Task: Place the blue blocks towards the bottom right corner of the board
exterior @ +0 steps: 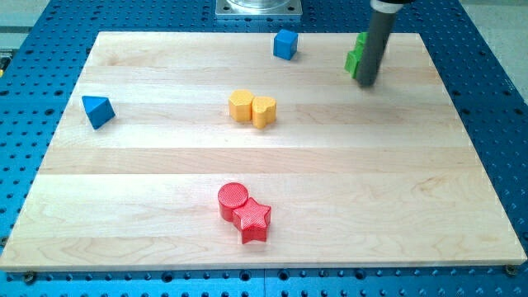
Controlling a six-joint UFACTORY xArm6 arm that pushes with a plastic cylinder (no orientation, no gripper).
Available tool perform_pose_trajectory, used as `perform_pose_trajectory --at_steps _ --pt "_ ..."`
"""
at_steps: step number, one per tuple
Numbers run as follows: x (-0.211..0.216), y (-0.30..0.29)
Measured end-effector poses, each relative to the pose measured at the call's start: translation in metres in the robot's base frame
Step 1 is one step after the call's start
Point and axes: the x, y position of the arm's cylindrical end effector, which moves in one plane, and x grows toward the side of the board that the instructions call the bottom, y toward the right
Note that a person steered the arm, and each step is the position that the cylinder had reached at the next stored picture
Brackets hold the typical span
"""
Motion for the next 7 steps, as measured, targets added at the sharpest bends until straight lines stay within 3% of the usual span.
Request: perform_pose_trajectory --at_steps 2,3,4,5,7 --pt "0.005 0.013" --pt "-0.011 0.087" --pt "-0.099 0.131" --pt "-0.123 0.113" --pt "-0.123 0.087"
